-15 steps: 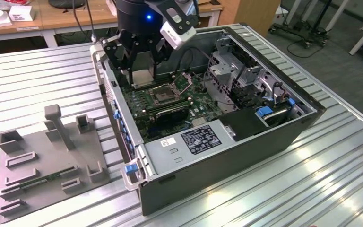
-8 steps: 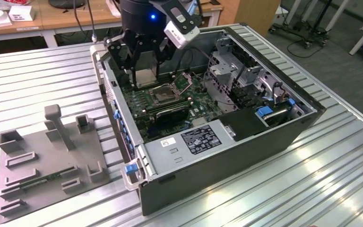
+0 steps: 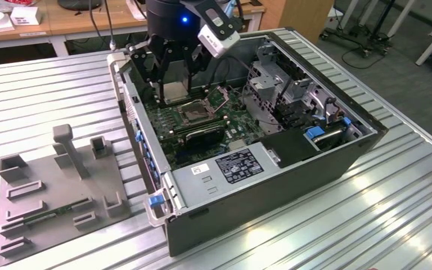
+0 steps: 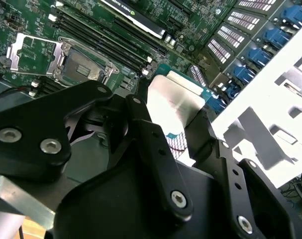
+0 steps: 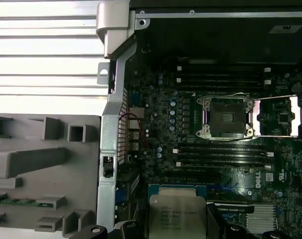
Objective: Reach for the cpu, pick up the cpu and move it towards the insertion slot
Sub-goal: 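Pick up the cpu and move it towards the insertion slot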
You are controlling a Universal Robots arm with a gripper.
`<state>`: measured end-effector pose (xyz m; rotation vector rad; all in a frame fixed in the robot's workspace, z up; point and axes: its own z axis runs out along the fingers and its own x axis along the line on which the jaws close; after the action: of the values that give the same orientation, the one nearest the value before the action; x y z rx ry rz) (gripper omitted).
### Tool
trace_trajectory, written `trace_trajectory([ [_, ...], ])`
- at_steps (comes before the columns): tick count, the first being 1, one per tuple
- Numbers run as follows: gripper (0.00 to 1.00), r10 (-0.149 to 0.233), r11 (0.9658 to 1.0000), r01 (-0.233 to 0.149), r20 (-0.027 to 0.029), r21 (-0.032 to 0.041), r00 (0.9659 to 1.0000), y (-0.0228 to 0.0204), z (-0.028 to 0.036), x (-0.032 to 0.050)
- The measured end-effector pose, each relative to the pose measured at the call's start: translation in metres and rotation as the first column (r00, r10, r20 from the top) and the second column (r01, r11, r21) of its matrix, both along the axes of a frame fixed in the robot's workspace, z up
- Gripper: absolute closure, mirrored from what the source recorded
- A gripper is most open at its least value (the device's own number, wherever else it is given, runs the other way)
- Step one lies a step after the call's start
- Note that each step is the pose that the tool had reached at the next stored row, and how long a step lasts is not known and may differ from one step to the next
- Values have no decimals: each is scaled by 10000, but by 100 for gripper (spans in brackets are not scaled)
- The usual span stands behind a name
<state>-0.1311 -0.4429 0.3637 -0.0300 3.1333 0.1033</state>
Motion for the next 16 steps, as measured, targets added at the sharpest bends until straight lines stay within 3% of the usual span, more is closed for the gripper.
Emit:
trace_trajectory([
  [7,46,0,10000,0,0,0,10000,0,0,20],
  [16,46,0,10000,0,0,0,10000,0,-3,161],
])
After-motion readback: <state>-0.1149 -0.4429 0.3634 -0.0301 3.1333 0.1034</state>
